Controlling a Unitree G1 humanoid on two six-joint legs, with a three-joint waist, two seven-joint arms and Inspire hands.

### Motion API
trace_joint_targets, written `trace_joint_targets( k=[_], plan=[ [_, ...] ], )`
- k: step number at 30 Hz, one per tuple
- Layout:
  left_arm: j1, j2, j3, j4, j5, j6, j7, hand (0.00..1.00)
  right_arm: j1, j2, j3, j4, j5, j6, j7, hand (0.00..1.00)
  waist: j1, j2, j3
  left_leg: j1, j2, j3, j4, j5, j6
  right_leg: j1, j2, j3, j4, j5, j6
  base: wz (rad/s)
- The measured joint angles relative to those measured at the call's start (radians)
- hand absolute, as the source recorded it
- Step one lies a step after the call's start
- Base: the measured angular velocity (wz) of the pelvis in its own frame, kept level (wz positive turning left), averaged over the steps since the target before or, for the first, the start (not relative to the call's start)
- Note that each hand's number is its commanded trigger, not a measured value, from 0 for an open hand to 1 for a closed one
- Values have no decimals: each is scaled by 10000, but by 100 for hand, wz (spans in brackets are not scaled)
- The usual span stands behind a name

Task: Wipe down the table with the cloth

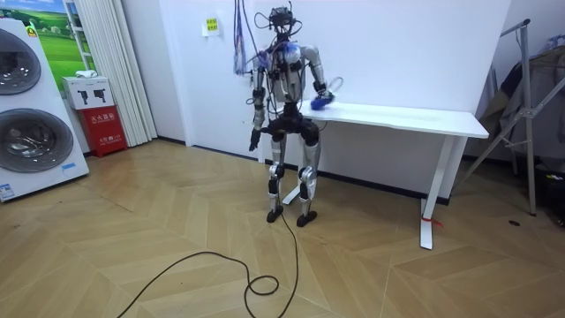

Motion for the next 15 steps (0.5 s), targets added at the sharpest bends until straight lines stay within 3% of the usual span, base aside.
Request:
trace_joint_targets(
  k=[2,5,7,9,10,11,13,15],
  plan=[
    [134,-29,11,-15,42,65,2,0,-299,29,206,52,-4,-246,302,100,121,1,-8,-20,-8,-355,-21,44,-3,165,-26,-273,-186,-29,23,62],
    [880,-73,265,-221,-23,198,-80,0,44,-7,-270,940,-80,-433,381,100,36,-74,-43,-7,-41,-686,-2,45,-3,361,-72,-500,-271,-60,75,45],
    [1169,-73,343,-230,-97,200,-183,0,963,-105,-1021,1107,247,-912,-41,100,-80,-58,-35,31,-110,-634,20,48,2,455,-158,-490,-277,-88,121,22],
    [1336,-70,430,-229,-79,189,-211,0,1289,-322,-1361,1391,486,-1503,-645,100,-433,-62,-38,8,-180,-613,25,62,26,511,-288,-583,-442,-126,204,5],
    [1384,6,618,-216,-52,155,-209,0,1697,-455,-1806,1595,498,-1821,-1025,100,-799,-139,-110,48,-306,-580,25,67,36,666,-421,-586,-499,-242,391,20],
    [1461,56,948,-190,2,18,-179,0,2277,-645,-2369,1740,587,-2061,-1462,100,-950,-141,-172,181,-356,-388,10,70,51,779,-486,-517,-471,-301,479,7],
    [1460,136,1381,-191,30,-175,-136,0,2947,-1026,-3091,1994,1017,-2256,-2021,100,-1151,-85,-211,340,-355,-341,-17,-54,241,919,-476,-405,-427,-332,519,-12],
    [1440,207,1627,-296,250,-230,-100,0,3726,-1484,-4123,2568,1428,-2405,-2774,100,-1412,-53,-325,425,-355,-201,-19,-157,388,940,-487,-267,-342,-337,545,-17]
  ],
)
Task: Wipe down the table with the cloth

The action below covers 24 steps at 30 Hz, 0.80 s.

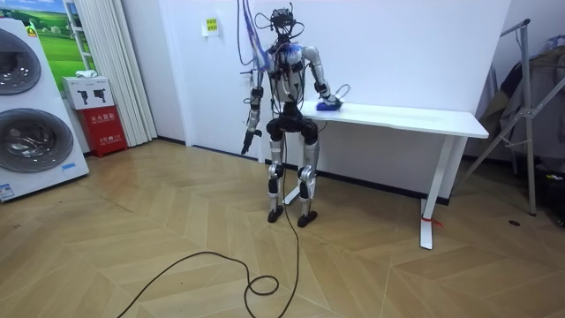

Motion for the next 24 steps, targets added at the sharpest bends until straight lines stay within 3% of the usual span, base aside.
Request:
trace_joint_targets(
  k=[2,4,7,10,12,13,14,15,18,20,24],
  plan=[
    [64,-5,0,-1,2,-3,35,0,209,-211,-677,577,297,3,-414,100,-204,20,-54,18,-3,101,89,-41,30,39,-1,113,110,40,19,-21],
    [85,-1,-9,7,-1,-3,56,0,355,-352,-1099,973,463,33,-657,100,-416,-10,-59,96,-4,96,109,-41,34,120,3,112,102,90,16,-7],
    [2,-17,-144,2,-15,-9,110,0,379,-394,-1175,1008,780,73,-744,100,-560,-24,-56,160,13,110,105,-52,26,146,12,110,122,117,-9,-5],
    [-171,-76,-441,45,-38,-14,122,0,8,-165,-1027,754,1042,740,-668,100,-357,-22,-53,167,83,271,97,-55,-8,57,103,305,134,177,-73,-22],
    [-396,-215,-444,148,-22,3,119,0,-557,138,-752,4,834,1726,159,100,108,-26,-24,97,220,772,65,-46,-97,-337,246,639,299,263,-200,-65],
    [-453,-235,-509,178,-23,19,121,0,-706,246,-472,-287,670,1989,392,100,213,-23,-20,57,251,853,66,-38,-120,-420,269,646,304,296,-241,-60],
    [-583,-221,-782,187,-32,61,119,0,-999,364,485,-955,469,2440,840,100,440,-40,-6,-44,313,1007,67,-12,-169,-632,325,631,375,350,-318,-46],
    [-708,-222,-935,179,-72,85,109,0,-1518,467,1452,-1569,68,2663,1451,100,632,-51,90,-83,375,1178,45,27,-235,-805,377,610,490,377,-371,-41],
    [-1095,-235,-1245,207,-117,134,65,0,-3376,1083,2999,-1920,-852,2478,2701,100,1054,-96,308,-315,423,1149,26,102,-348,-1000,445,498,415,408,-490,2],
    [-1088,-234,-1322,203,-31,62,43,0,-3944,1147,3157,-1974,-954,2095,2923,100,1410,-115,302,-470,416,911,70,113,-354,-1112,415,315,409,382,-518,40],
    [-364,-119,-1369,140,-147,284,-154,0,-4009,1143,3031,-1488,-953,1909,2899,100,1428,-119,270,-439,412,696,136,148,-340,-1093,261,72,595,306,-447,32]
  ],
)
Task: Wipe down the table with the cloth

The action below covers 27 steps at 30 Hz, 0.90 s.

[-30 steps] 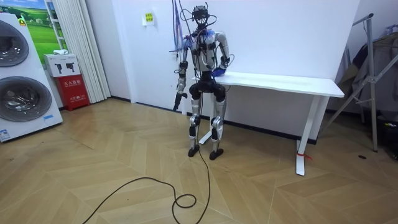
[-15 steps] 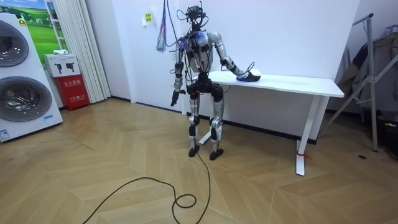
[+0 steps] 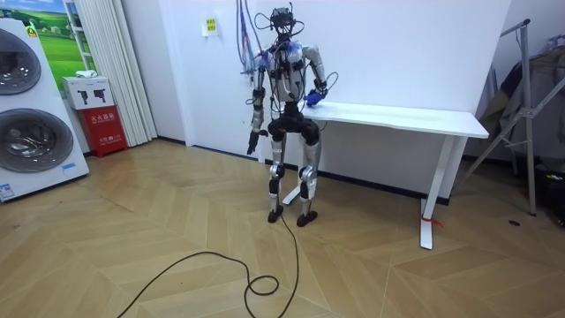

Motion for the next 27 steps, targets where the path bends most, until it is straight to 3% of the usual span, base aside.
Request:
trace_joint_targets(
  k=[3,5,6,7,8,9,10,11,12,14,15,17,18,19,20,21,22,23,24,25,27],
  plan=[
    [158,35,83,233,11,46,-239,0,1089,-68,-843,1348,433,-765,-835,100,-209,61,11,-44,-14,311,495,1,1,-6,-320,-52,390,-87,121,9],
    [83,229,480,384,17,-87,-244,0,1539,-258,-1331,1991,674,-1244,-1811,100,-805,115,-8,-141,56,939,968,-7,12,-86,-692,-68,1148,-314,447,-22],
    [-2,401,686,410,54,-261,-223,0,1897,-465,-1824,2210,896,-1244,-2287,100,-932,209,-52,-128,155,1381,1055,-65,93,-317,-1252,-159,2065,-592,638,-12],
    [-103,527,760,385,102,-353,-207,0,2134,-620,-2046,2334,1000,-1247,-2510,100,-1053,230,-70,-96,216,1487,1096,-91,109,-352,-1594,-159,2423,-685,760,22],
    [-289,787,926,292,119,-599,-174,0,2616,-912,-2498,2448,1395,-1253,-2906,100,-1314,275,-109,-116,403,1709,1132,-266,79,-379,-2198,-27,2847,-732,876,54],
    [-546,1027,1052,211,137,-790,-149,0,3082,-1198,-2926,2446,1753,-1325,-3319,100,-1540,344,-158,-224,705,2041,1116,-791,116,-434,-2692,15,2919,-703,942,47],
    [-628,1173,1073,191,149,-870,-144,0,3226,-1195,-3145,2531,1923,-1358,-3477,100,-1553,158,-168,-308,739,2201,1304,-815,91,-498,-3022,75,2836,-672,977,0],
    [-607,1403,1211,231,147,-896,-89,0,3435,-1231,-3359,2719,2189,-1384,-3629,100,-1557,110,-199,-412,1054,2380,1694,-948,-74,-342,-3361,47,2249,-507,1051,-35],
    [-555,1530,1259,232,129,-865,-46,0,3629,-1236,-3470,2754,2302,-1397,-3681,100,-1616,182,-236,-548,1519,2362,2109,-1076,-284,-106,-3397,-13,1587,-283,1068,-38],
    [-557,1569,1266,24,90,-847,58,0,3848,-1231,-3573,2565,2409,-1408,-3647,100,-1679,162,-235,-855,2104,2176,2647,-1201,-631,41,-3391,-283,929,113,1164,-12],
    [-545,1526,1263,-103,61,-848,63,0,3891,-1226,-3544,2444,2406,-1404,-3611,100,-1653,153,-236,-934,2275,2168,2794,-1215,-754,55,-3383,-325,810,250,1197,-17],
    [-524,1291,1271,-145,-206,-871,61,0,3735,-1178,-3178,1895,2336,-1237,-3198,100,-1359,134,-225,-992,2969,2282,3072,-1052,-1379,-14,-3143,-573,704,640,1246,-42],
    [-507,1219,1256,-143,-245,-875,63,0,3631,-1134,-3037,1705,2240,-1140,-3024,100,-1268,113,-216,-969,3165,2358,3063,-958,-1554,-28,-2932,-660,777,671,1256,-52],
    [-537,1149,1120,-146,-547,-892,59,0,3274,-1054,-2660,1426,1946,-945,-2708,100,-1116,100,-214,-972,3552,2368,3045,-729,-1977,-207,-2559,-1067,1137,700,1225,-59],
    [-505,1062,969,-106,-558,-887,56,0,2769,-979,-2314,1079,1385,-768,-2286,100,-930,102,-234,-999,3874,2439,3016,-500,-2381,-407,-2274,-1718,1679,65,1580,-59],
    [-540,920,891,-44,-587,-875,57,0,2478,-982,-2146,986,1119,-691,-2066,100,-844,274,-217,-1022,4109,2284,2931,-412,-2406,-652,-2076,-1793,2082,-186,1277,-52],
    [-554,720,739,-23,-575,-887,33,0,2025,-867,-1883,765,579,-433,-1669,100,-702,259,-230,-1245,4104,1744,2817,-189,-1778,-1103,-1846,-1700,2558,-705,948,-20],
    [-530,504,620,-43,-540,-912,-2,0,1674,-855,-1707,705,189,-335,-1359,100,-641,173,-190,-1688,3731,1414,3099,-217,-1606,-1378,-1690,-1649,2719,-932,718,-7],
    [-497,393,510,-59,-558,-952,-92,0,1449,-850,-1647,498,-15,-235,-1013,100,-629,110,-119,-2046,3063,1009,3473,-402,-1332,-1444,-1610,-1702,2702,-1050,559,7],
    [-422,366,502,-74,-561,-934,-155,0,1383,-851,-1639,376,-108,-212,-853,100,-621,154,-100,-2185,2673,883,3589,-484,-1261,-1429,-1580,-1720,2634,-1086,512,7],
    [186,312,413,-229,-596,-787,-293,0,1202,-1015,-1669,269,-255,-236,-750,100,-593,361,-49,-2394,1264,808,3259,-667,-851,-1284,-1359,-1762,2254,-1008,294,-3]
  ],
)
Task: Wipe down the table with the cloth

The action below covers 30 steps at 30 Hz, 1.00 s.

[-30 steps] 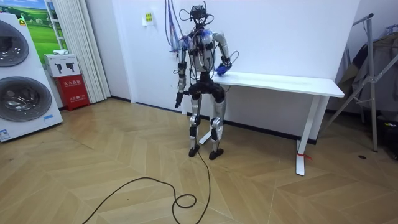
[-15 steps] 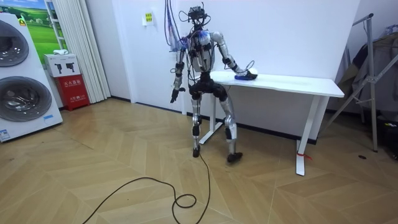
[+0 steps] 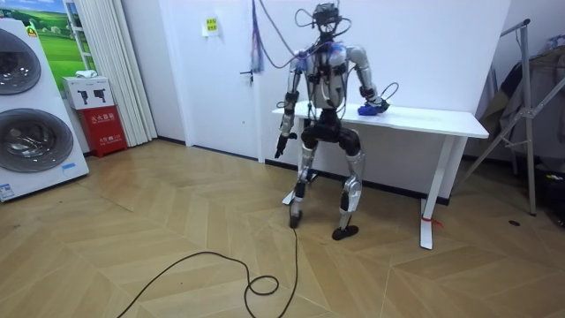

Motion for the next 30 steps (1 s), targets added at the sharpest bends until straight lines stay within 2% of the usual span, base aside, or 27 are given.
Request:
trace_joint_targets(
  k=[1,2,4,5,7,8,9,10,12,14,16,17,18,19,20,21,22,23,24,25,26,27,28,30],
  plan=[
    [125,5,38,-3,-2,35,-74,0,6,-70,-22,70,-2,-46,-13,100,15,46,0,40,-322,1,-226,-12,281,41,59,14,-89,17,-26,-20],
    [405,22,218,1,0,53,-128,0,76,-219,-28,366,58,-135,-10,100,34,61,-13,256,-583,-93,-664,209,444,73,154,65,-313,45,-43,-16],
    [680,-12,540,16,-18,51,-149,0,495,-469,-336,820,322,-697,-400,100,-105,47,-28,678,-722,-137,-1504,535,392,359,254,6,-776,156,-37,4],
    [836,-9,749,50,-7,36,-143,0,819,-562,-624,1262,507,-1095,-855,100,-294,42,-33,976,-824,-209,-2061,741,321,591,353,11,-1064,201,-26,29],
    [1102,-18,1175,87,21,-42,-133,0,1323,-713,-1216,1657,1008,-1460,-1364,100,-575,-57,-124,1316,-902,-399,-2608,956,317,979,482,-144,-1458,252,-28,39],
    [1142,-15,1495,86,23,-133,-125,0,1787,-828,-1738,1802,1195,-1631,-1609,100,-804,-217,-209,1368,-947,-640,-2764,1005,297,1167,491,-391,-1620,277,-58,59],
    [1146,-6,1820,90,28,-186,-122,0,2229,-929,-2359,2003,1346,-1736,-1743,100,-999,-399,-246,1418,-985,-846,-2880,1057,293,1390,518,-586,-1808,287,-56,59],
    [1158,3,1989,89,45,-197,-123,0,2423,-967,-2657,2170,1427,-1762,-1785,100,-1058,-435,-288,1491,-984,-887,-2953,1065,289,1531,560,-631,-1933,299,-28,43],
    [1159,37,2494,30,58,-260,-80,0,3151,-1161,-3451,2593,1506,-1692,-1881,100,-1063,-763,-296,1717,-1003,-933,-3079,1053,272,1907,639,-690,-2134,317,37,14],
    [1140,33,2404,-99,42,-259,-71,0,3362,-1171,-3723,2505,1600,-1424,-1851,100,-1113,-918,-280,1750,-1028,-1006,-3048,1037,269,1981,640,-672,-2178,335,84,6],
    [917,60,1994,-125,33,-261,-53,0,3362,-1158,-3639,2304,1822,-1244,-1817,100,-1185,-926,-269,1761,-1061,-1084,-3035,1011,272,2026,646,-604,-2244,360,124,-2],
    [675,63,1708,-131,39,-276,-32,0,3299,-1118,-3506,1959,1858,-905,-1768,100,-1060,-881,-245,1822,-1066,-1012,-3082,1010,275,1984,655,-438,-2246,365,133,-29],
    [401,62,1449,-105,47,-307,-27,0,3100,-975,-3305,1607,1854,-581,-1689,100,-898,-799,-188,1891,-1041,-862,-3111,1005,279,1960,690,-306,-2246,389,111,-36],
    [242,61,1277,-67,39,-314,-18,0,3001,-803,-3052,1348,1850,-368,-1690,100,-792,-745,-165,1906,-1000,-785,-3161,990,270,1939,716,-242,-2243,428,90,-52],
    [-134,48,973,95,41,-324,12,0,2759,-681,-2361,592,1815,61,-1527,100,-532,-633,-147,1926,-924,-640,-3208,949,241,1798,794,-23,-2217,480,20,-56],
    [-497,48,580,315,30,-299,103,0,2281,-483,-1227,-187,1714,365,-1186,100,-345,-525,-84,1919,-890,-663,-3237,944,225,1678,863,106,-2188,560,-74,-56],
    [-661,49,428,399,32,-298,118,0,1958,-371,-585,-499,1546,446,-962,100,-250,-497,-66,1898,-860,-641,-3237,950,213,1617,892,140,-2183,592,-116,-31],
    [-987,47,225,473,43,-285,124,0,1165,-144,652,-930,1089,472,-549,100,-128,-475,-6,1803,-821,-647,-3228,947,130,1534,960,197,-2185,615,-154,0],
    [-1252,-24,87,454,57,-280,124,0,387,241,1504,-1281,627,353,-25,100,71,-441,24,1641,-810,-753,-3189,970,137,1416,1015,274,-2224,622,-174,11],
    [-1374,-87,38,426,53,-274,124,0,44,459,1720,-1450,530,278,173,100,179,-420,39,1567,-811,-822,-3165,990,127,1387,1039,264,-2267,636,-198,22],
    [-1384,-192,26,234,54,-245,115,0,-586,866,2018,-1641,401,110,418,100,505,-365,50,1454,-815,-922,-3185,1072,110,1353,1047,151,-2353,642,-210,34],
    [-1272,-200,42,131,91,-235,116,0,-982,1069,2084,-1876,315,-87,604,100,778,-359,42,1419,-864,-1151,-3238,1130,143,1407,1056,76,-2476,647,-208,46],
    [-1162,-180,52,94,133,-212,125,0,-1115,1079,2094,-1880,261,-219,621,100,863,-364,41,1432,-906,-1274,-3251,1184,155,1481,1048,51,-2533,633,-185,66],
    [-393,-78,94,-147,132,0,139,0,-927,1015,1894,-1702,220,-381,542,100,879,-388,23,1609,-1086,-1679,-3305,1187,215,1841,903,-229,-2616,524,5,73]
  ],
)
